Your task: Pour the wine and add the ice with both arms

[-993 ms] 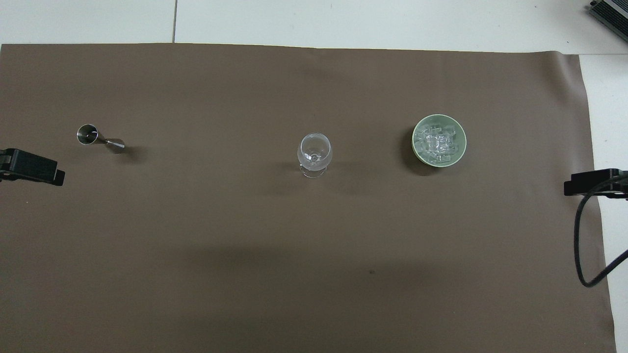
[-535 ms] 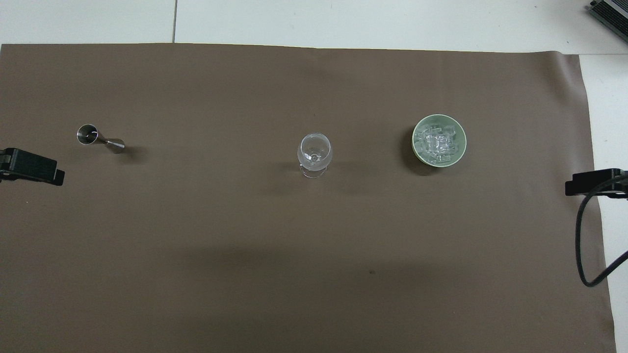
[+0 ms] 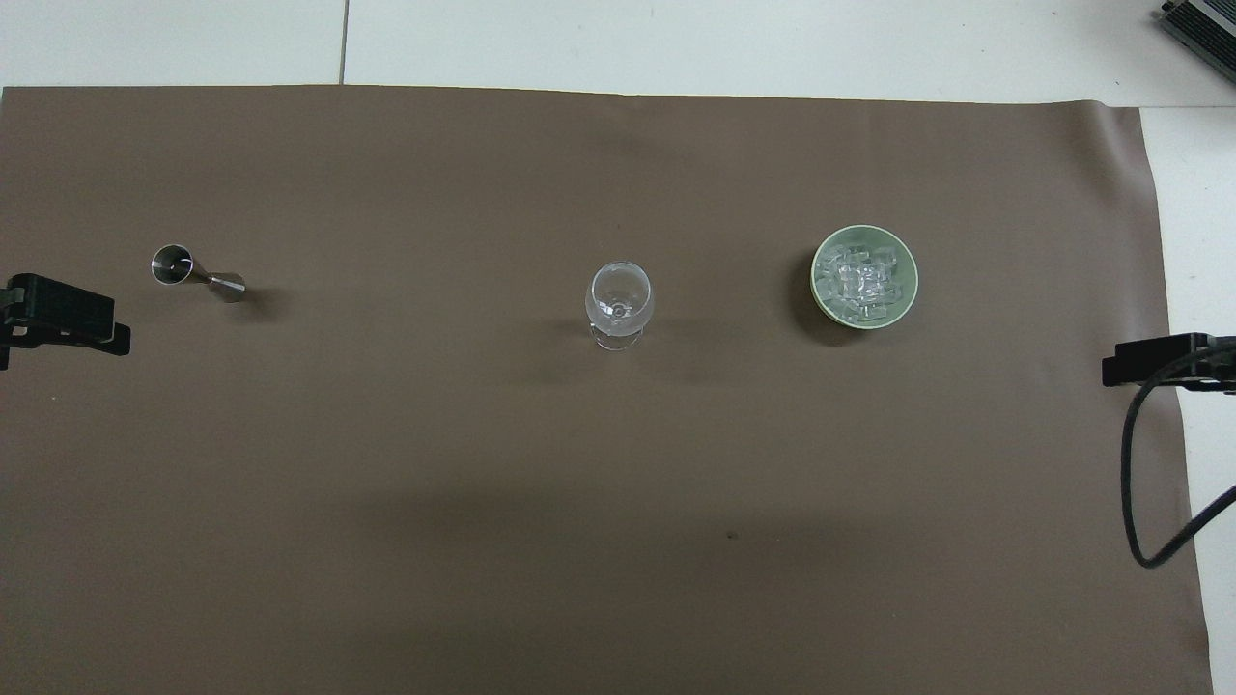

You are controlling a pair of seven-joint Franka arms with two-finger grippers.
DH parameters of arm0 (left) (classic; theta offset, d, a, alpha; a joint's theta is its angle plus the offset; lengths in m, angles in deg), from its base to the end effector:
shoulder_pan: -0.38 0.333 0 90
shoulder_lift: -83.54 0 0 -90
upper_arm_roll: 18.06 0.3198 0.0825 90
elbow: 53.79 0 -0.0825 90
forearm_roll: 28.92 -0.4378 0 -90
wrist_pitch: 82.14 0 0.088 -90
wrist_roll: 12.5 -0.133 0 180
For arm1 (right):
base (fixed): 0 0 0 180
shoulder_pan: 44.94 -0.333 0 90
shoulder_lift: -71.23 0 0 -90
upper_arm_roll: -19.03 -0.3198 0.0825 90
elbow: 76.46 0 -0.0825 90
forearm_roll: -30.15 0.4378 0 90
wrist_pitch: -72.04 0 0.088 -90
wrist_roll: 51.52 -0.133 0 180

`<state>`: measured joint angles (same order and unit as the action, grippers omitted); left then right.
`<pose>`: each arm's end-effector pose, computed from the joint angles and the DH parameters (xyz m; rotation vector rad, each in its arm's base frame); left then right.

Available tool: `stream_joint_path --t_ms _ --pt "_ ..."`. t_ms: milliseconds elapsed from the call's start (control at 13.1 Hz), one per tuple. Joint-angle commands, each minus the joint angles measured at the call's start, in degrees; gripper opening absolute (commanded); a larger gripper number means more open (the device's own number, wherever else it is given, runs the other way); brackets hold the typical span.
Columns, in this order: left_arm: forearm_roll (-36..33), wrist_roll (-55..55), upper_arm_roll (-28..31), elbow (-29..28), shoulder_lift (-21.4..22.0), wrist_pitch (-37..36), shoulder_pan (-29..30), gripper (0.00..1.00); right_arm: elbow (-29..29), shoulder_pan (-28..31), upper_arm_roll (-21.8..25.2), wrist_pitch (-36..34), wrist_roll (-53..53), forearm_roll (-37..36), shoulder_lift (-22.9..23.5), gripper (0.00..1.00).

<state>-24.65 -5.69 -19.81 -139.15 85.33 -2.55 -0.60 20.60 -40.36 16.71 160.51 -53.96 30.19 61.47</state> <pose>0.5756 -0.0387 0.6478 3.0713 0.0927 -0.1157 0.5509 -0.0199 0.6339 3.1326 -0.1293 0.0318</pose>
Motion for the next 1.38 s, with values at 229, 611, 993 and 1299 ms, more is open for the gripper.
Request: stream_joint_path --t_ms 229,611,993,1299 --pt "1.1 2.3 0.9 -2.3 1.5 -1.0 0.6 1.0 -5.6 0.4 0.6 -2.9 1.1 1.2 4.5 1.0" --pt "1.0 2.3 0.5 -1.7 1.5 -2.6 0.4 1.0 -5.7 0.0 0.7 -6.0 1.2 1.2 5.7 1.0" --pt "1.2 2.2 0.3 -1.5 1.7 -2.9 0.1 1.0 -13.1 0.0 0.9 -9.6 0.9 1.2 8.9 1.0" --pt "1.6 8.2 0.6 -2.2 2.2 -2.3 0.3 1.0 -12.8 0.0 0.6 -9.3 0.7 1.0 7.4 1.0"
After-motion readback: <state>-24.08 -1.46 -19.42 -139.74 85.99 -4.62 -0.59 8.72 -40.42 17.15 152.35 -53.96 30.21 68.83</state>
